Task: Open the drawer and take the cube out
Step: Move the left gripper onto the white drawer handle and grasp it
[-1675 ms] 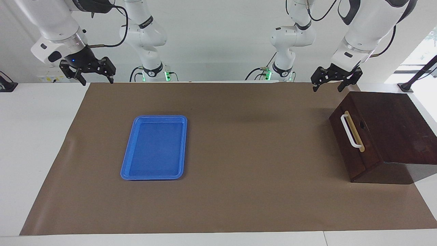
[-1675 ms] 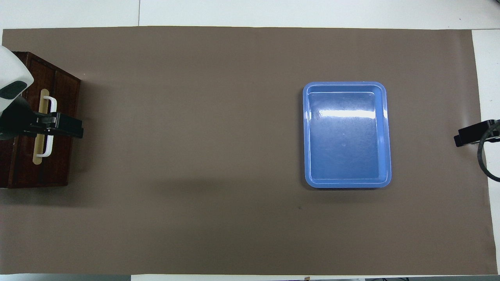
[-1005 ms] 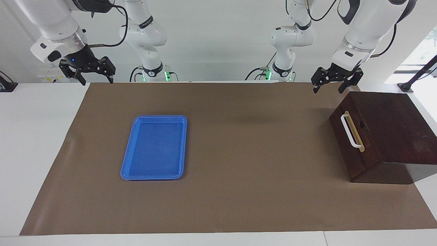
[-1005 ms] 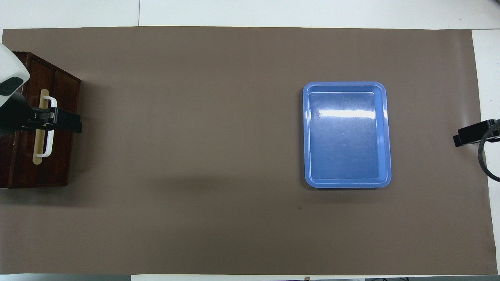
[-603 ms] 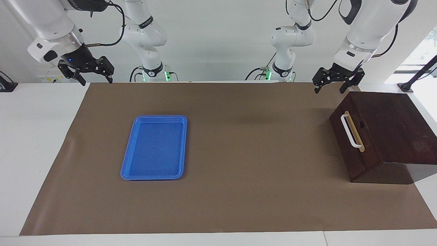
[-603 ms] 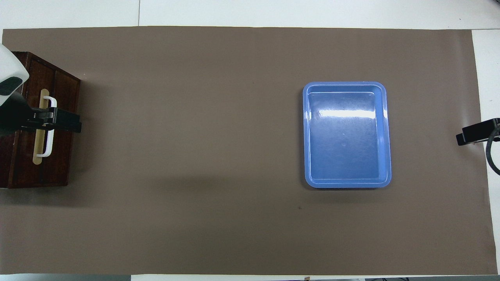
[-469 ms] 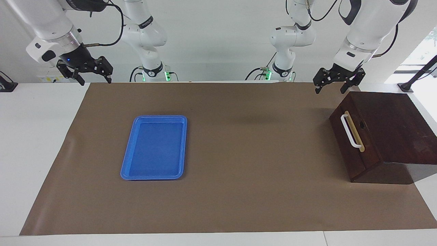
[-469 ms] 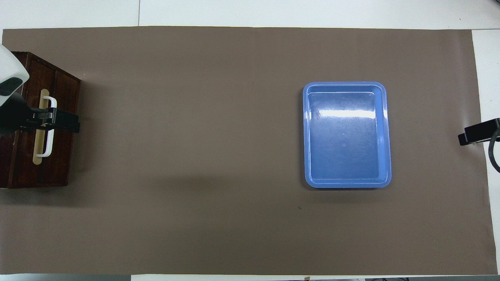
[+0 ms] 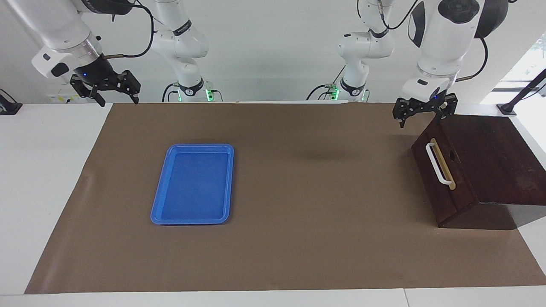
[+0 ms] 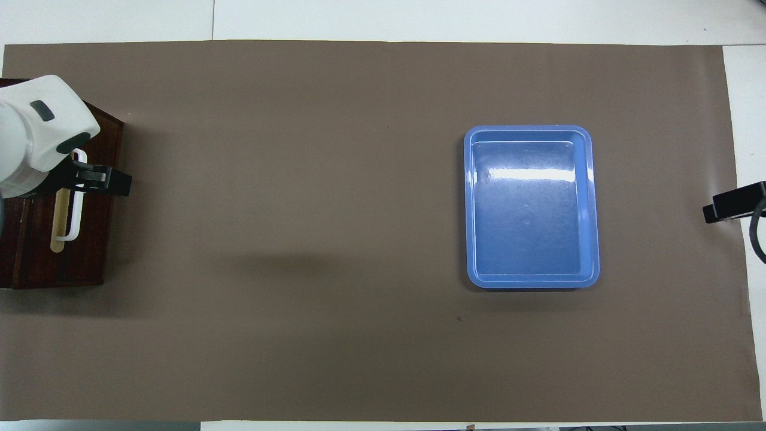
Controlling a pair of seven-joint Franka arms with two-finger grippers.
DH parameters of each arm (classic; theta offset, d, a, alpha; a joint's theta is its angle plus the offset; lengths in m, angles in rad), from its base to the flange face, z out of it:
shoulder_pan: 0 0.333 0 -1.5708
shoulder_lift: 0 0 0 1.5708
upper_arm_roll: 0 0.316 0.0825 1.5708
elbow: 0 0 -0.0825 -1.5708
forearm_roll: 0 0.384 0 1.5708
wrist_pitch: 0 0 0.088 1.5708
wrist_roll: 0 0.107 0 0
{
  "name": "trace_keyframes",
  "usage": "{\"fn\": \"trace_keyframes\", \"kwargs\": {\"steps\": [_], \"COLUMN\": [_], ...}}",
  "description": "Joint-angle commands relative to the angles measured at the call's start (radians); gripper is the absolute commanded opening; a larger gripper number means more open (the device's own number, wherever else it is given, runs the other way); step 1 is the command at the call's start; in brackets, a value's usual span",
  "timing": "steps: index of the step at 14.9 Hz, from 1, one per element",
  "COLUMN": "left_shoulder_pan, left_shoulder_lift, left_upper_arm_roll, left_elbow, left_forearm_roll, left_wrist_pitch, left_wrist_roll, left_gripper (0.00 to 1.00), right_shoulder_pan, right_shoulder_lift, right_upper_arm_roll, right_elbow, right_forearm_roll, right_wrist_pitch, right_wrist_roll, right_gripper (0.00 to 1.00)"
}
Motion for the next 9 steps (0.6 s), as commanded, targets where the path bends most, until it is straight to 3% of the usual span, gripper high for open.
{"fn": "trace_keyframes", "kwargs": {"steps": [1, 3, 9], "left_shoulder_pan": [-0.055, -0.083, -0.092], "left_shoulder_lift": [0.020, 0.048, 0.161], "left_upper_arm_roll": [0.011, 0.011, 0.013], "left_elbow": [-0.045, -0.060, -0.067], "left_forearm_roll": [0.119, 0.167, 0.362], "left_wrist_pitch": [0.044, 0.046, 0.107], "left_wrist_roll": [-0.012, -0.127, -0.167], "left_gripper": [1.00, 1.00, 1.00], "right_shoulder_pan": [-0.023, -0.023, -0.025], "right_shoulder_lift": [-0.011, -0.011, -0.011], "right_upper_arm_roll": [0.011, 0.011, 0.011], "right_elbow": [-0.008, -0.008, -0.008], "right_forearm_roll": [0.023, 0.021, 0.023], "right_wrist_pitch": [-0.003, -0.003, -0.003], "right_wrist_roll": [-0.023, -0.022, -0.020], "right_gripper": [1.00, 1.00, 1.00]}}
